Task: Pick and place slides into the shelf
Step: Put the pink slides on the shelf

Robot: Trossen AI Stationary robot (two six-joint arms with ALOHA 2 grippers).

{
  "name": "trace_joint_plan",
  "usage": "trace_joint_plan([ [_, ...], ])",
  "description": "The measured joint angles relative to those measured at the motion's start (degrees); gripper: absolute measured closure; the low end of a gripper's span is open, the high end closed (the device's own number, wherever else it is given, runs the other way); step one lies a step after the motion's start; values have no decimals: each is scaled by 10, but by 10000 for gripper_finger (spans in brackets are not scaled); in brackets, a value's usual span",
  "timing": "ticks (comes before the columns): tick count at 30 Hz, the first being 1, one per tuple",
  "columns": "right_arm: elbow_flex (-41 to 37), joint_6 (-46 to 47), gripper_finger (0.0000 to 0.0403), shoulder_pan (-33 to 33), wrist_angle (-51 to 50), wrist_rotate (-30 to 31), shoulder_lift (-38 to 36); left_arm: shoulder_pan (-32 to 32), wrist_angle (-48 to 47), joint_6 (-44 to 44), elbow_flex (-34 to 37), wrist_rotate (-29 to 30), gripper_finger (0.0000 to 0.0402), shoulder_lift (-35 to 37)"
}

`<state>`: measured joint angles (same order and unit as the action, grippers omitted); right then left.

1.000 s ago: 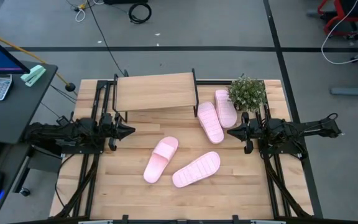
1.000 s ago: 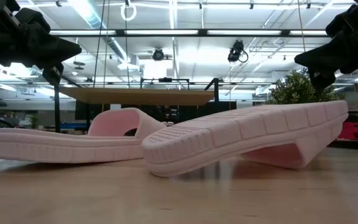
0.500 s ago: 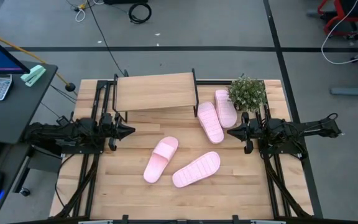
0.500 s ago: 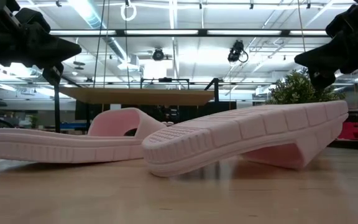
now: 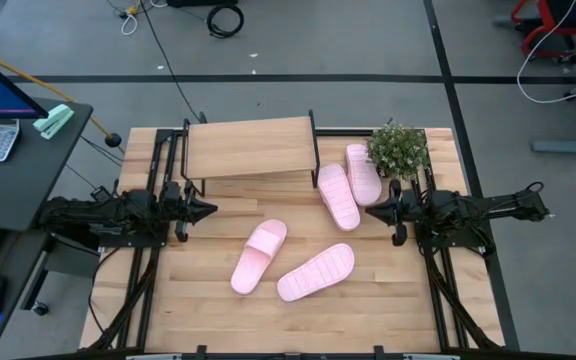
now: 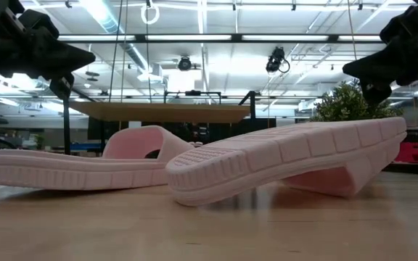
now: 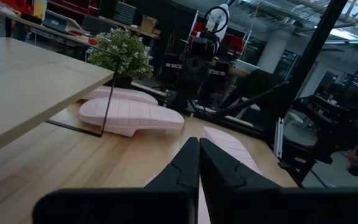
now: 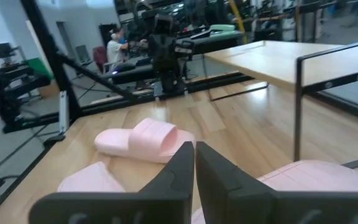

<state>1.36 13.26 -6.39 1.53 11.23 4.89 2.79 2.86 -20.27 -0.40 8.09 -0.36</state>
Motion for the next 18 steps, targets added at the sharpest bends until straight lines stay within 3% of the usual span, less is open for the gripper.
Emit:
trace_joint_plan([
  [6, 0, 7, 380, 1, 71, 25, 0, 0, 0, -1, 0, 14, 384, 0],
  [12, 0, 107, 380, 11, 113, 35, 0, 0, 6, -9, 0, 22, 386, 0],
  [18, 5, 88, 380, 11, 182, 54, 13, 0, 35, -10, 0, 22, 391, 0],
])
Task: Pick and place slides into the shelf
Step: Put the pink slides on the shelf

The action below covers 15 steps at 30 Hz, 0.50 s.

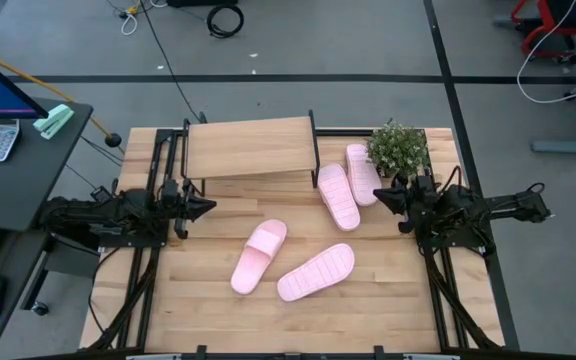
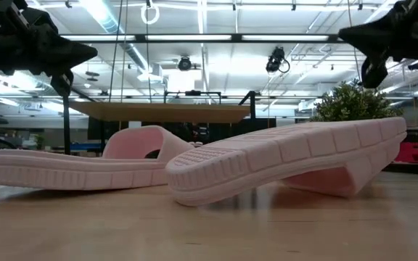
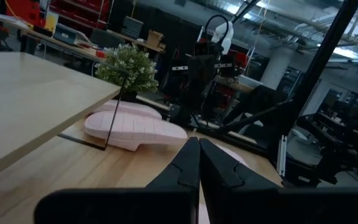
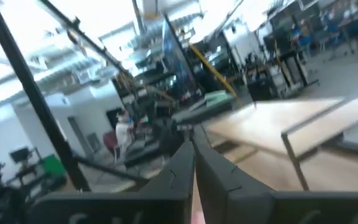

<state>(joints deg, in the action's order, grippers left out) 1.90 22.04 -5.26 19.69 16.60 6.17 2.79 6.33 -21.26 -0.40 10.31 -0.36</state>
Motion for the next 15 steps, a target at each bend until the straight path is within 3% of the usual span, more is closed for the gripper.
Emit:
trace_joint_plan([
  [9, 119, -71, 380, 0, -28, 21, 136, 0, 5, -7, -22, -1, 386, -28],
  [15, 226, -22, 380, 0, -97, 71, 243, -1, 4, -7, -75, 2, 389, -113],
])
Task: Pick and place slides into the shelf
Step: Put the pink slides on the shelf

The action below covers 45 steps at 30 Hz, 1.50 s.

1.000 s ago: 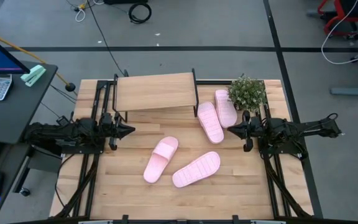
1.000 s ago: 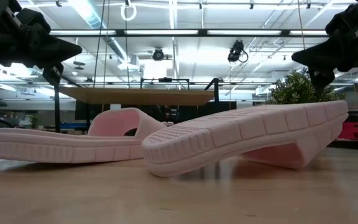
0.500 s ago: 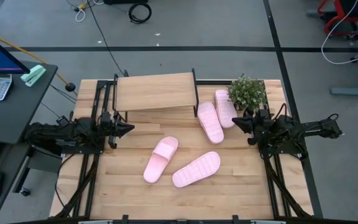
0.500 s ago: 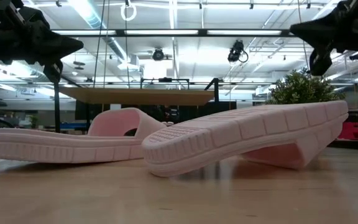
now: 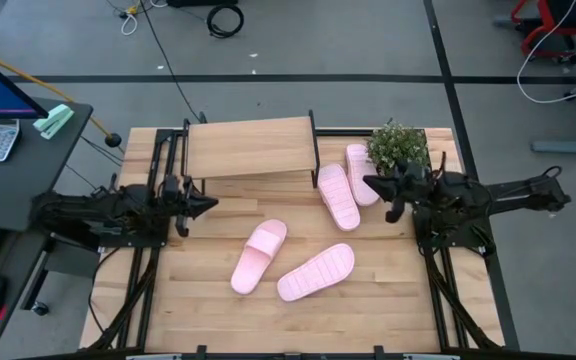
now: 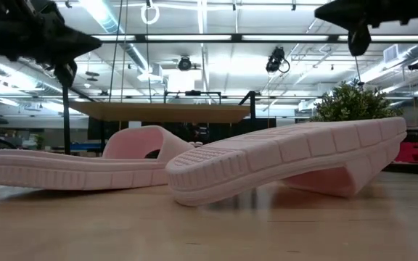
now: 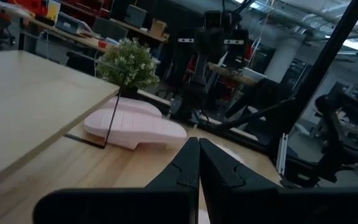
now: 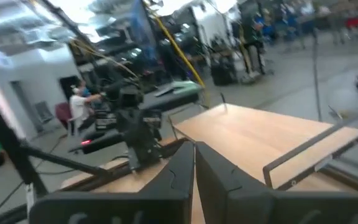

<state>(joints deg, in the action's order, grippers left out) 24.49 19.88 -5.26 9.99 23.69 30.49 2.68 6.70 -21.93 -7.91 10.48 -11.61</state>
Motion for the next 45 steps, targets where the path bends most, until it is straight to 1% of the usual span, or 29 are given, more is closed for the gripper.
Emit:
trace_joint_plan([
  [3, 65, 51, 380, 0, -61, 29, 40, 0, -2, 0, -38, 3, 389, -53],
  [5, 108, 74, 380, 0, -113, 38, 61, 0, -2, 0, -65, 4, 390, -86],
  [8, 162, 116, 380, 9, -181, 38, 87, -5, -1, 0, -108, 4, 391, -134],
  [10, 194, 163, 380, 19, -216, 36, 99, -11, -1, 2, -137, 4, 389, -163],
  [12, 221, 198, 380, 31, -244, 24, 111, -20, -1, 5, -164, 4, 384, -188],
  [14, 244, 206, 380, 42, -269, -5, 121, -32, 0, 5, -188, 2, 378, -210],
  [17, 268, 206, 380, 56, -283, -53, 134, -52, -8, 10, -220, -30, 369, -237],
  [22, 289, 211, 379, 73, -285, -113, 154, -86, -56, 19, -271, -123, 357, -275],
  [25, 289, 224, 371, 79, -288, -128, 164, -102, -79, 17, -292, -155, 354, -294],
  [30, 289, 223, 355, 79, -289, -123, 185, -109, -78, 45, -300, -157, 359, -309],
  [32, 289, 221, 351, 79, -288, -123, 190, -108, -80, 42, -300, -157, 363, -310],
  [38, 289, 213, 349, 79, -283, -123, 192, -108, -75, -38, -300, -158, 372, -307],
  [42, 289, 230, 352, 79, -280, -157, 203, -108, -78, -73, -300, -157, 376, -308],
  [45, 289, 236, 351, 79, -270, -197, 234, -108, -78, -74, -300, -157, 379, -308],
])
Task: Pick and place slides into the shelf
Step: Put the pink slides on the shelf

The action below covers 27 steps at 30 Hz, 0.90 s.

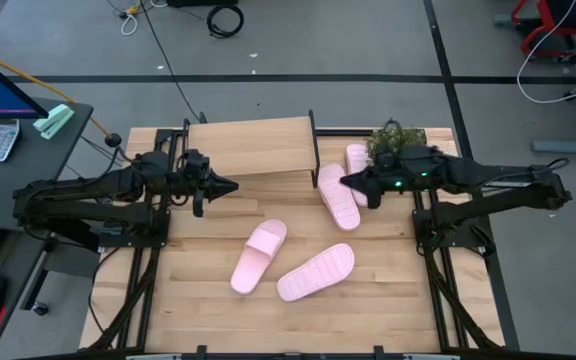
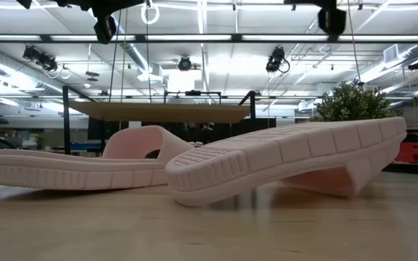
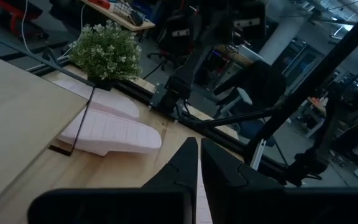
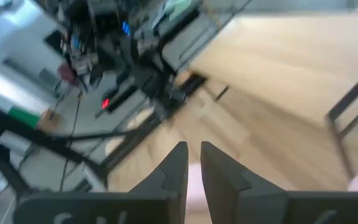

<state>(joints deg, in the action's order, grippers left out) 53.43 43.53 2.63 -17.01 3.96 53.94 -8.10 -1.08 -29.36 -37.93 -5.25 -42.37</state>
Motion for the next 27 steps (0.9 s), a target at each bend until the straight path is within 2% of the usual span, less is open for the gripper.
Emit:
trace_joint_plan([
  [6, 0, 1, 344, 0, 84, -54, 76, -1, 3, 0, 0, 0, 373, 0],
  [12, 0, -28, 326, 0, 125, -118, 129, -1, 3, 0, 0, 0, 371, 0],
  [19, 0, -30, 300, 0, 186, -120, 167, -1, 5, 0, 0, 0, 377, 0],
  [24, 0, -35, 291, 0, 247, -114, 203, -1, 6, 3, 0, 0, 364, 0],
  [27, 22, -46, 290, 2, 239, -114, 227, -1, 6, 5, 0, 0, 356, 0],
])
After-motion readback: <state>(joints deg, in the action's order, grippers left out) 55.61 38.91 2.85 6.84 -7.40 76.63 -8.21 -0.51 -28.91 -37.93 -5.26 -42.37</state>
